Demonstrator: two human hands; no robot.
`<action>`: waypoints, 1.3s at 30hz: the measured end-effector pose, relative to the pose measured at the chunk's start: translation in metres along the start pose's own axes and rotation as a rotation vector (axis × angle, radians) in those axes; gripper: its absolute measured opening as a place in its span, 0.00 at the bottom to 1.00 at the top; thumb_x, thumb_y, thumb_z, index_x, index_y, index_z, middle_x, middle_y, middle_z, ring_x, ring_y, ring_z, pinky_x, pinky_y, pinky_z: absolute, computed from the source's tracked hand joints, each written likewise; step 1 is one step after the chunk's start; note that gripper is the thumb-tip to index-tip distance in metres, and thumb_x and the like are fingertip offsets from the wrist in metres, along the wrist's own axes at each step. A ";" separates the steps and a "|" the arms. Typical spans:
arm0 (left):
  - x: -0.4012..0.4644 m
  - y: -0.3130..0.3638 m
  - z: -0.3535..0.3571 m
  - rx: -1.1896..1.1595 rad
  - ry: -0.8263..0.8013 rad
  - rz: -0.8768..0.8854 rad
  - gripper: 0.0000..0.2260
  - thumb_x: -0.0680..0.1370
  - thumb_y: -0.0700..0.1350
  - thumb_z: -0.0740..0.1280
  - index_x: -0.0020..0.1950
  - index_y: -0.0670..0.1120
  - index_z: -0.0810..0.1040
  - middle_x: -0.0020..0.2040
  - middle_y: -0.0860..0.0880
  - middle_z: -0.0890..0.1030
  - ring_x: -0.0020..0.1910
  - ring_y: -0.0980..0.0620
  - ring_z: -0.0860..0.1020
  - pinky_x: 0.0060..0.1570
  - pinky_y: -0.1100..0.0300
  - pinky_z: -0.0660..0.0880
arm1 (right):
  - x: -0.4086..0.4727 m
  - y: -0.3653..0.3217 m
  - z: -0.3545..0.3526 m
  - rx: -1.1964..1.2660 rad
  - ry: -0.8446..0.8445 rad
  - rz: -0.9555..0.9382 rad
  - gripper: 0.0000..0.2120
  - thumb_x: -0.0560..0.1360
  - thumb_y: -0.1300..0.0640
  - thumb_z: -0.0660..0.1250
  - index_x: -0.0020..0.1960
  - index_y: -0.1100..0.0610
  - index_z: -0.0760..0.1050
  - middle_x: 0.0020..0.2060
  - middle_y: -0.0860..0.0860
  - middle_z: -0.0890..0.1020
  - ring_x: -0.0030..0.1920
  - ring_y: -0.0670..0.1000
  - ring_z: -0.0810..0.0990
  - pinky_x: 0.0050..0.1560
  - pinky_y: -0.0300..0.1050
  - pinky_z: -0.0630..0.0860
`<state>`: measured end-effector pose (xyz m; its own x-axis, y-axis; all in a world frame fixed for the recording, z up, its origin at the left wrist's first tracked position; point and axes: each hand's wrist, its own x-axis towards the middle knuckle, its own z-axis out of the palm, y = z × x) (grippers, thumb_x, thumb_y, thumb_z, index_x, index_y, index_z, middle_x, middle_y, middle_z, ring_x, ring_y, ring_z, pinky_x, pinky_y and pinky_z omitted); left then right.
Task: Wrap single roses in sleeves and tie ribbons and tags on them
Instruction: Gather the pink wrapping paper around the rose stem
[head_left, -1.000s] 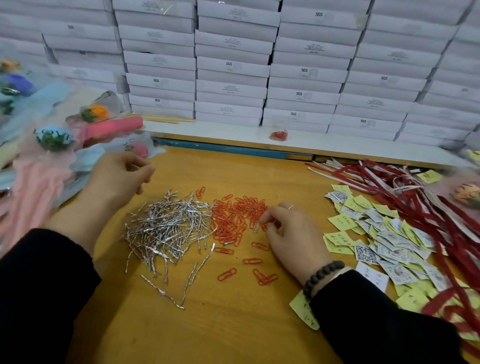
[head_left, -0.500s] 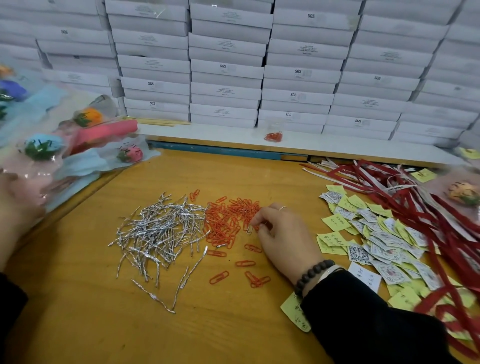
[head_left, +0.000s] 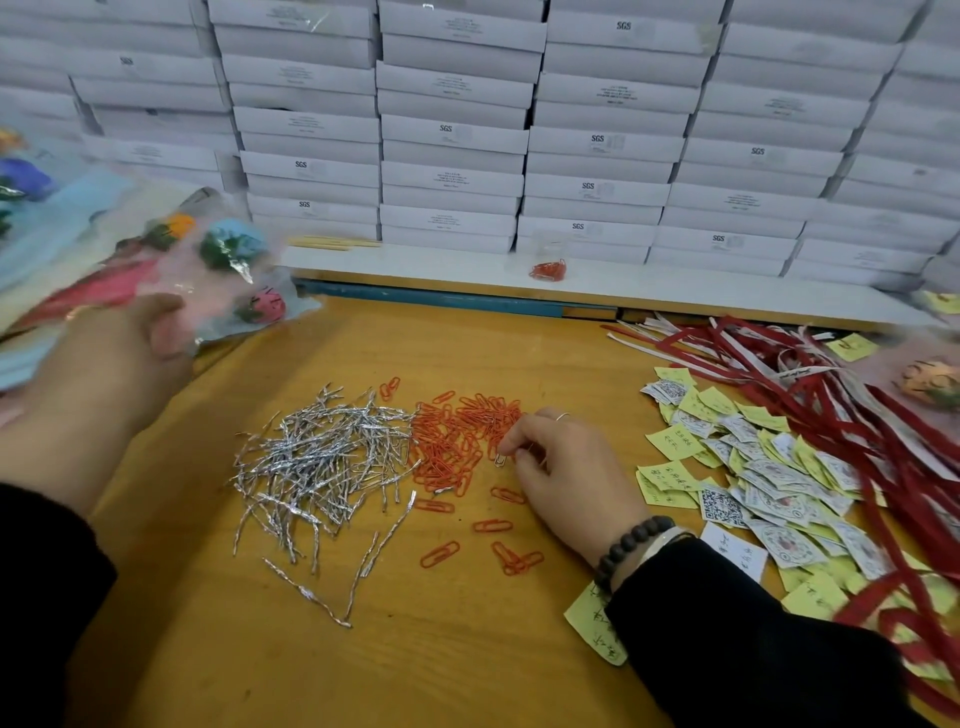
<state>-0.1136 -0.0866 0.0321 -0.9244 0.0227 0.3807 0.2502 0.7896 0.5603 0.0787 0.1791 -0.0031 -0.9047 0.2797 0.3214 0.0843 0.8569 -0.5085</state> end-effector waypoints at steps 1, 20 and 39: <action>-0.007 0.012 0.002 -0.009 -0.016 -0.002 0.24 0.72 0.40 0.71 0.67 0.47 0.72 0.62 0.33 0.73 0.53 0.33 0.75 0.55 0.42 0.73 | 0.000 0.000 0.000 0.003 -0.001 -0.001 0.10 0.77 0.61 0.59 0.48 0.52 0.78 0.48 0.44 0.75 0.45 0.42 0.71 0.46 0.36 0.67; -0.118 0.140 0.047 -0.909 -0.689 0.104 0.26 0.73 0.30 0.63 0.67 0.52 0.69 0.55 0.48 0.75 0.39 0.57 0.79 0.40 0.63 0.76 | 0.002 -0.028 0.002 1.154 -0.073 0.396 0.06 0.75 0.63 0.64 0.40 0.58 0.73 0.22 0.46 0.78 0.24 0.43 0.77 0.27 0.35 0.75; -0.124 0.117 0.056 -0.957 -1.089 -0.022 0.12 0.61 0.39 0.78 0.39 0.44 0.78 0.31 0.43 0.78 0.27 0.51 0.74 0.30 0.60 0.65 | 0.012 -0.001 -0.019 1.195 -0.029 0.401 0.08 0.77 0.61 0.63 0.40 0.60 0.76 0.26 0.51 0.79 0.25 0.45 0.78 0.26 0.37 0.76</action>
<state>0.0142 0.0371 0.0093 -0.5775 0.8064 -0.1272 -0.0768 0.1014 0.9919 0.0753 0.1898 0.0166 -0.9130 0.4066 -0.0328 -0.0610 -0.2157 -0.9746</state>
